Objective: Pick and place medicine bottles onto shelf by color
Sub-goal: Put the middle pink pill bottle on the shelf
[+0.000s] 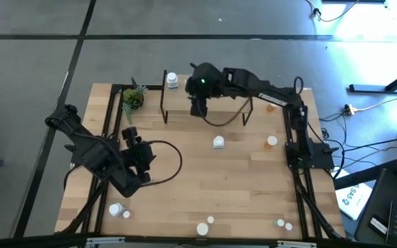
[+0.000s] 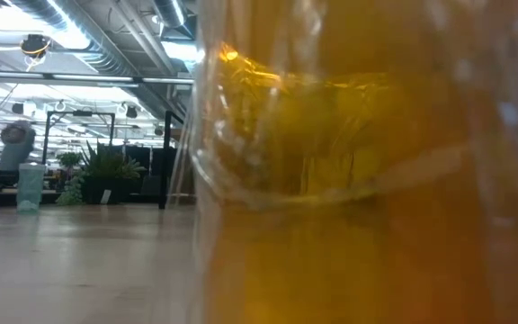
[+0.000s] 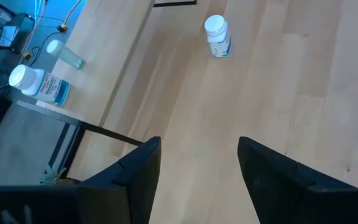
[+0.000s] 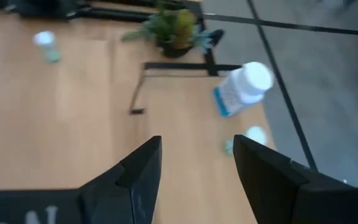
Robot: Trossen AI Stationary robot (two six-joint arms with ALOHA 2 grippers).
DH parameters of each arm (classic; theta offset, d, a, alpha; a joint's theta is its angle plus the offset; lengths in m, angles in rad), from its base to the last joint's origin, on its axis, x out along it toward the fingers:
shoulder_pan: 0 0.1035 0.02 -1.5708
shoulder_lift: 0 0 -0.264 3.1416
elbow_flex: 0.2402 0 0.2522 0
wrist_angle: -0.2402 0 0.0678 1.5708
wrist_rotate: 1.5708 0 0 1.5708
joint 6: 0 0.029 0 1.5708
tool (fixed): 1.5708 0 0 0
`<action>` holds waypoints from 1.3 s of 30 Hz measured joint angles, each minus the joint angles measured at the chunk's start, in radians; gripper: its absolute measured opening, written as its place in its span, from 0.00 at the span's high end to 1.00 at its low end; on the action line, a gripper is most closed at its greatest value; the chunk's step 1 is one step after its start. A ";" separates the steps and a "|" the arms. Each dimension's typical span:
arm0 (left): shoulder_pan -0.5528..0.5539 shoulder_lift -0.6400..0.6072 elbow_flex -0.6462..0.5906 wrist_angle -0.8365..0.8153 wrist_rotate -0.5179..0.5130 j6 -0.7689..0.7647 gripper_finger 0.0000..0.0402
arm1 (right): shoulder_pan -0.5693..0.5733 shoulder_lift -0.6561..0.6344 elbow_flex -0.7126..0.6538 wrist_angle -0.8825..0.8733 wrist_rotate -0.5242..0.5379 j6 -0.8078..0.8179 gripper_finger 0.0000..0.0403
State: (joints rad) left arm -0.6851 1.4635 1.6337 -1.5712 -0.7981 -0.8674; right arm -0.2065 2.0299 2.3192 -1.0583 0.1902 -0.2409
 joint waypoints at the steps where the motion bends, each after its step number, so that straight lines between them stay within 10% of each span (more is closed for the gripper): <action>1: -0.006 0.000 0.000 0.000 0.000 -0.008 0.48 | 0.015 -0.010 0.000 -0.020 0.000 0.000 0.50; 19: -0.091 0.000 -0.204 0.057 0.000 -0.178 0.48 | 0.327 -0.141 -0.002 -0.296 0.010 0.108 0.50; 39: -0.095 0.000 -0.338 0.255 -0.173 -0.015 0.48 | 0.594 -0.223 -0.003 -0.514 0.292 0.474 0.50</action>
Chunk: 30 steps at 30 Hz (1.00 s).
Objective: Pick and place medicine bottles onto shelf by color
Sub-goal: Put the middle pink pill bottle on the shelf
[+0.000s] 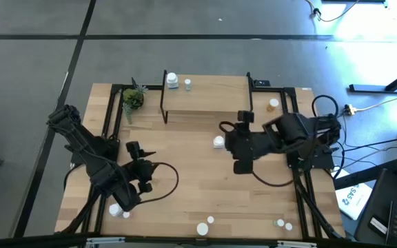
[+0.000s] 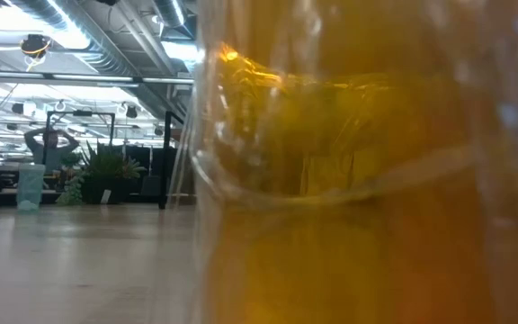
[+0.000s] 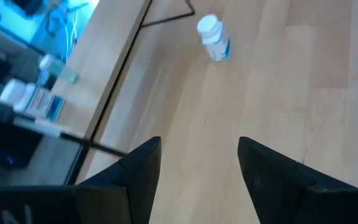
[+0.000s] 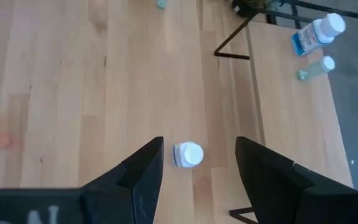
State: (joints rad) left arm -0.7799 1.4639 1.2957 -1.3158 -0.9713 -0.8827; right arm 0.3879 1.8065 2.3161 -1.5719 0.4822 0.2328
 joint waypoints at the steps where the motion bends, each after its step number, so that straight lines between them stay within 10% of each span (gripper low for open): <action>1: 0.007 0.000 -0.007 0.027 -0.001 0.027 0.48 | 0.013 -0.002 0.000 0.000 0.012 0.012 0.50; 11: 0.158 0.000 -0.016 0.325 0.061 0.430 0.48 | 0.118 -0.027 -0.085 0.003 0.194 0.119 0.50; 19: 0.328 -0.009 -0.016 0.602 0.403 0.800 0.48 | 0.147 -0.148 -0.379 0.003 0.207 0.313 0.50; 30: 0.415 -0.025 -0.016 0.637 0.637 0.832 0.48 | 0.203 -0.350 -0.694 0.003 0.101 0.721 0.50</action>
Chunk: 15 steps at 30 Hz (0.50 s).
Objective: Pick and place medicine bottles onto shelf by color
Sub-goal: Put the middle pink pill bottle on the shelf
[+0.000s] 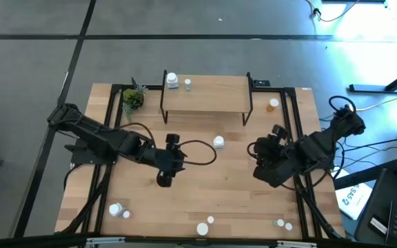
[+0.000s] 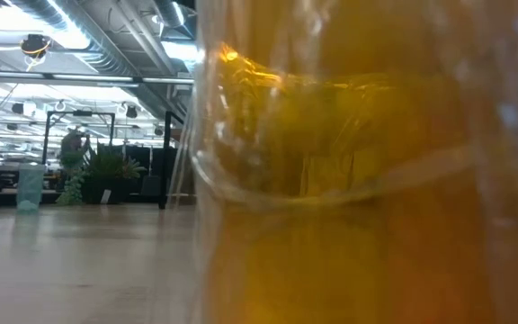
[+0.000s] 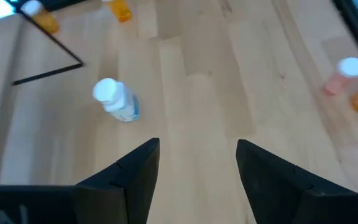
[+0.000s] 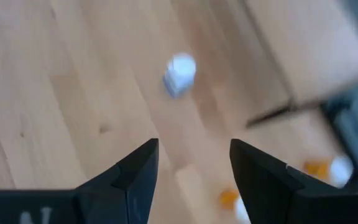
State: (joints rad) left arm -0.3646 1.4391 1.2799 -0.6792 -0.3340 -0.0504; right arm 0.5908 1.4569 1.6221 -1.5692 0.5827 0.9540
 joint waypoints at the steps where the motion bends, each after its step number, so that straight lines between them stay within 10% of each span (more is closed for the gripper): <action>1: -0.001 0.000 0.000 0.000 0.011 0.000 0.48 | 0.000 -0.010 -0.034 0.000 -0.020 0.052 0.50; 7: 0.000 0.000 0.000 0.000 0.032 -0.001 0.48 | -0.003 -0.048 -0.178 0.008 -0.142 0.271 0.50; 15: -0.003 0.000 0.000 -0.025 0.049 -0.044 0.48 | -0.003 -0.045 -0.272 0.167 -0.212 0.110 0.50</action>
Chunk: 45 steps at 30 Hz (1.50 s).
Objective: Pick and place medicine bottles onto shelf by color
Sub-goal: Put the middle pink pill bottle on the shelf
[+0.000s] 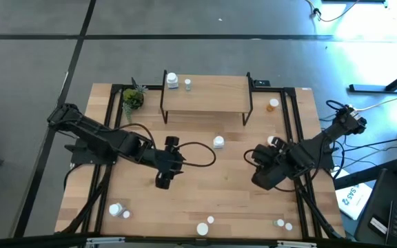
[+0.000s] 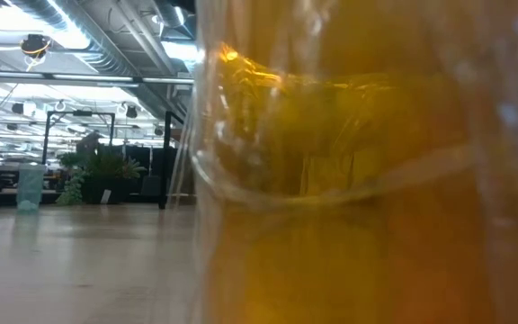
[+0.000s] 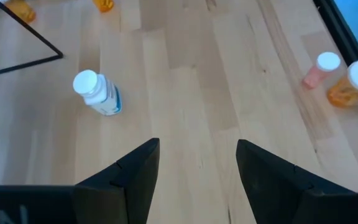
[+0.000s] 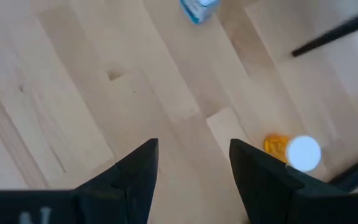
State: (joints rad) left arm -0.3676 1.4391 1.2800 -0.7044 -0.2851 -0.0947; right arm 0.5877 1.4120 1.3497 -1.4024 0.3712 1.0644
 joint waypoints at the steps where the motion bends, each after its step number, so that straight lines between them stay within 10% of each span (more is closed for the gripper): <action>1: 0.000 0.000 0.000 -0.001 0.000 -0.008 0.48 | 0.000 -0.001 -0.003 0.006 0.001 0.000 0.50; 8: -0.018 0.000 0.000 -0.020 0.045 -0.037 0.48 | -0.007 -0.001 -0.005 0.036 -0.007 -0.004 0.50; 20: -0.124 0.000 0.000 -0.070 0.065 -0.145 0.48 | 0.026 0.081 -0.005 0.483 -0.087 -0.575 0.50; 45: -0.278 0.000 0.000 -0.072 -0.055 -0.266 0.48 | 0.026 0.411 -0.004 0.892 -0.234 -0.798 0.50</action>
State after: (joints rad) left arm -0.6455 1.4395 1.2800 -0.7768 -0.3401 -0.3607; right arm 0.6136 1.8234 1.3453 -0.5104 0.1367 0.2664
